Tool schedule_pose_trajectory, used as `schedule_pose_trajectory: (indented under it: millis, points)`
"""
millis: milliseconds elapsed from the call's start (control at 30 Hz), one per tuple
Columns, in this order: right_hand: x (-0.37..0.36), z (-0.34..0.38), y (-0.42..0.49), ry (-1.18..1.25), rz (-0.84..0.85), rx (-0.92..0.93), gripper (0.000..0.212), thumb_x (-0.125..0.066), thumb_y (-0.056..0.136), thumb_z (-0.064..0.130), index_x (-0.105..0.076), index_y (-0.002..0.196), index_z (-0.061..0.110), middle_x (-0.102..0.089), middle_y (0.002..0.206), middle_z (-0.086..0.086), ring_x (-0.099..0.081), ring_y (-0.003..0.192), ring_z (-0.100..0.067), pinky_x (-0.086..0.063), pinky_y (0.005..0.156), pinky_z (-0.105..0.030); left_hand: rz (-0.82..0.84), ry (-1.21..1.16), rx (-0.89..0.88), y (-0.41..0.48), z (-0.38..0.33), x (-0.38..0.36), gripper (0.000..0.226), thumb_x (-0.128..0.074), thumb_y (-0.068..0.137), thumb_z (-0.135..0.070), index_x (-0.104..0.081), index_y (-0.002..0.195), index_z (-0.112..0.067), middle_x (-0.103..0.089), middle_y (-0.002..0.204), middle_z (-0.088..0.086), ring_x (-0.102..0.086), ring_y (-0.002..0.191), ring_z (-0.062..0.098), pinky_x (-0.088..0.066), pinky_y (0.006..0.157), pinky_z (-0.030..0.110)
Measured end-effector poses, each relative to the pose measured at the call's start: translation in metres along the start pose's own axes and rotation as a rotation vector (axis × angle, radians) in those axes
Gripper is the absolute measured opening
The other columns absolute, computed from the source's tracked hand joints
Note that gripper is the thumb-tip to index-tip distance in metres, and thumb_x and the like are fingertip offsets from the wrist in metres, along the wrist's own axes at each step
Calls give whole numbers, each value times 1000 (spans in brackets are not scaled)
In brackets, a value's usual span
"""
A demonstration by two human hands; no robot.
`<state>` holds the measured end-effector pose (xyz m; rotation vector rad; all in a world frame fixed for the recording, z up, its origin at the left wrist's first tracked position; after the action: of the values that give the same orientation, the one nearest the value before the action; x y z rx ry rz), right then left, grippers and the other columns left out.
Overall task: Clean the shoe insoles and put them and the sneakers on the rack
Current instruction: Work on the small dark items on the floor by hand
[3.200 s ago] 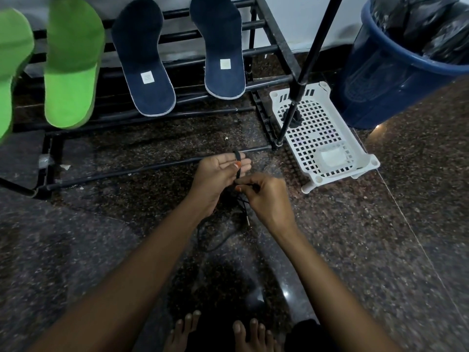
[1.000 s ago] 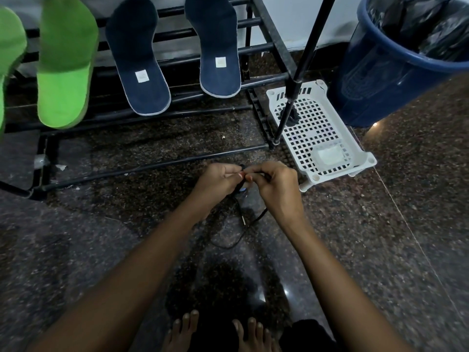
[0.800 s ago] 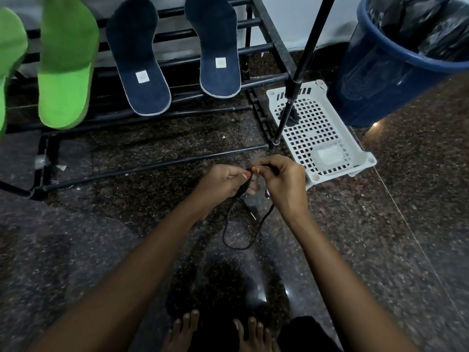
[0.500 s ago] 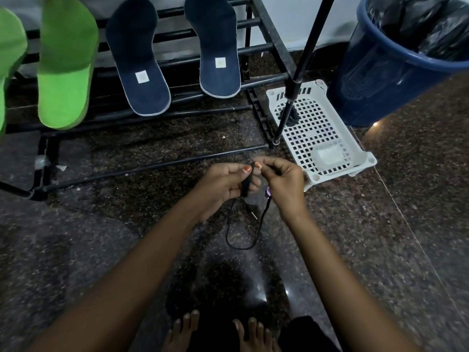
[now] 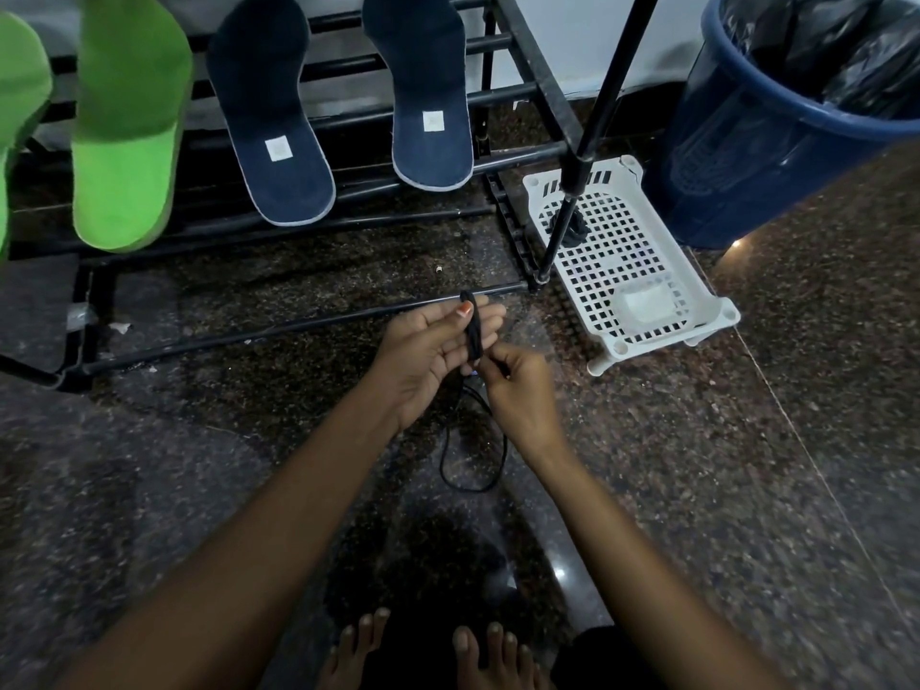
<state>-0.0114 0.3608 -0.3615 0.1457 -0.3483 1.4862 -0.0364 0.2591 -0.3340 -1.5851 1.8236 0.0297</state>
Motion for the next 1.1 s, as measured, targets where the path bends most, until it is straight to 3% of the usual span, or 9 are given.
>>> schedule_pose_trajectory:
  millis: [167, 300, 400, 500, 600, 667, 767, 900, 1100]
  points:
    - [-1, 1, -2, -198, 38, 42, 12, -59, 85, 4, -69, 78, 5, -67, 74, -2, -57, 64, -10, -42, 61, -19, -70, 67, -36, 4, 1, 5, 18, -44, 96, 1, -59, 104, 3, -67, 100, 16, -71, 78, 10, -57, 77, 21]
    - [3, 6, -4, -274, 56, 42, 14, -62, 83, 6, -72, 93, 10, -72, 89, -5, -65, 80, -16, -49, 75, -28, -134, 273, -80, 8, 3, 11, 27, -46, 95, 3, -52, 120, 10, -64, 106, 18, -70, 73, 5, -54, 69, 15]
    - [5, 11, -4, -333, 66, 90, 14, -63, 82, 6, -72, 91, 12, -72, 89, -5, -66, 82, -18, -51, 74, -31, -149, 457, -74, 9, 6, 14, 27, -47, 94, 3, -54, 120, 10, -64, 111, 20, -68, 71, 0, -52, 67, 11]
    - [10, 17, -2, -357, 25, 161, 13, -64, 80, 4, -72, 87, 11, -71, 87, -6, -66, 80, -21, -52, 71, -38, -139, 605, -54, 7, 9, 14, 33, -52, 94, -3, -52, 126, 7, -64, 116, 20, -64, 85, 7, -49, 64, 8]
    - [15, 20, 1, -353, -25, 177, 13, -66, 79, 4, -73, 86, 12, -72, 86, -5, -66, 79, -19, -52, 70, -34, -160, 696, -75, 9, 6, 16, 37, -54, 94, -11, -51, 127, 5, -62, 118, 20, -58, 96, 14, -46, 72, 12]
    - [19, 22, 3, -341, -45, 178, 12, -65, 80, 4, -73, 85, 12, -71, 85, -3, -65, 76, -14, -51, 68, -27, -152, 738, -90, 8, 3, 15, 34, -54, 94, -11, -54, 124, 5, -65, 109, 17, -59, 87, 8, -45, 69, 12]
    - [25, 23, 8, -259, -82, 134, 11, -63, 81, 3, -72, 83, 10, -67, 78, 5, -62, 73, -7, -49, 67, -18, -42, 750, -69, 4, 2, 9, 20, -47, 97, -5, -61, 107, 5, -66, 82, 6, -59, 56, -7, -41, 54, 6]
    - [31, 24, 14, -181, -127, 99, 11, -62, 82, 1, -71, 85, 6, -64, 77, 5, -60, 72, -6, -48, 71, -18, 62, 718, -38, 0, 3, 6, 25, -43, 98, -7, -65, 86, -12, -69, 76, -2, -65, 65, -1, -50, 67, 13]
    - [33, 20, 18, -52, -164, 58, 8, -63, 83, 2, -70, 85, 5, -66, 79, 2, -59, 71, 3, -49, 72, -15, 125, 714, 1, -3, 1, 3, 23, -45, 99, -15, -67, 93, -13, -66, 66, -10, -62, 67, 2, -49, 73, 19]
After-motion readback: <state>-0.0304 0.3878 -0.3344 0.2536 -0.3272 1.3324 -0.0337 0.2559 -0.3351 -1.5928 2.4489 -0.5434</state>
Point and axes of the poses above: each hand's wrist, its own y-axis towards the middle knuckle, its own x-axis out of the back of the hand, z = x × y, the point moved 3 cm from there along y, towards the middle knuckle
